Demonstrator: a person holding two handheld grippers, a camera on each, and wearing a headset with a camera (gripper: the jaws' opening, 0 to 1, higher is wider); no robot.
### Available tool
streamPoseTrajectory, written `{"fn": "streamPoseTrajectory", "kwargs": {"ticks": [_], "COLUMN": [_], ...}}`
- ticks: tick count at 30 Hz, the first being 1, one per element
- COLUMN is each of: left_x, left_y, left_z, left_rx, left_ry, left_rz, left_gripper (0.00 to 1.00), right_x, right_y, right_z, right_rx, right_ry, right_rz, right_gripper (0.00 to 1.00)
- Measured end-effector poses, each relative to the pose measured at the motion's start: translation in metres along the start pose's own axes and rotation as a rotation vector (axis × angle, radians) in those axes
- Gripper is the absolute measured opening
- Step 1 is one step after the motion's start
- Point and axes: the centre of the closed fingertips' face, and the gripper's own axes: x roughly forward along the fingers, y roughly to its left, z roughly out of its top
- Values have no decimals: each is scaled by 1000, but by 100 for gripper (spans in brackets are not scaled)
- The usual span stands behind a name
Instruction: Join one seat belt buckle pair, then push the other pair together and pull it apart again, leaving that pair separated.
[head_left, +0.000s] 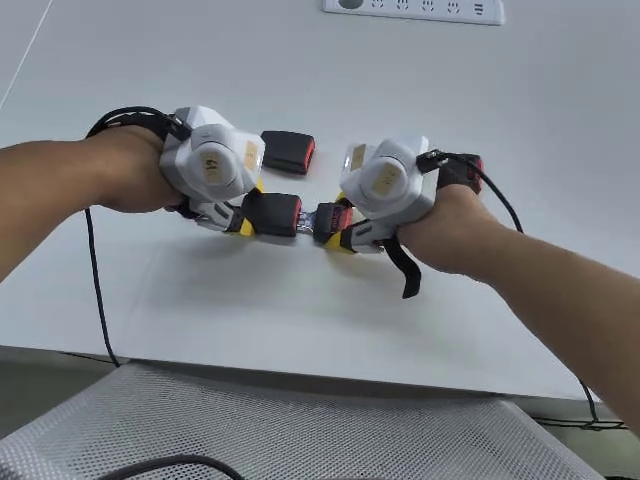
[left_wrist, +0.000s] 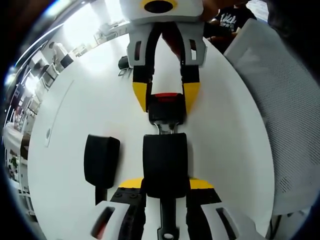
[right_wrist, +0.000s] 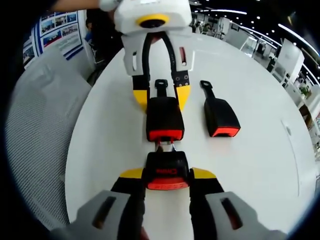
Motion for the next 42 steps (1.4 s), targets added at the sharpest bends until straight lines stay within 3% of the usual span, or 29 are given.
{"fn": "streamPoseTrajectory", "kwargs": {"ticks": [8,12,14,22,25,29,42], "left_x": [2,2,2,3,4,3,1], "left_y": [1,0,0,-1,0,2,2], "left_z": [-2,-1,-1,0,0,-1,-1], "left_rx": [3,17,13,21,27,-1,5], "left_ry": [4,12,7,8,31,20,27], "left_rz": [-2,-4,-6,-11,-20,-17,-15], "left_gripper": [30,30,30,30,30,30,30], "right_x": [5,9,7,2,0,-6,-6], "right_y": [0,-1,0,2,2,4,7], "right_z": [8,16,15,15,14,10,8], "right_rx": [-15,0,-13,-5,-25,-7,-21], "right_ry": [1,-41,-15,-17,-8,-15,-5], "right_rz": [4,16,13,9,19,23,19], "right_gripper": [31,31,31,31,31,31,32]}}
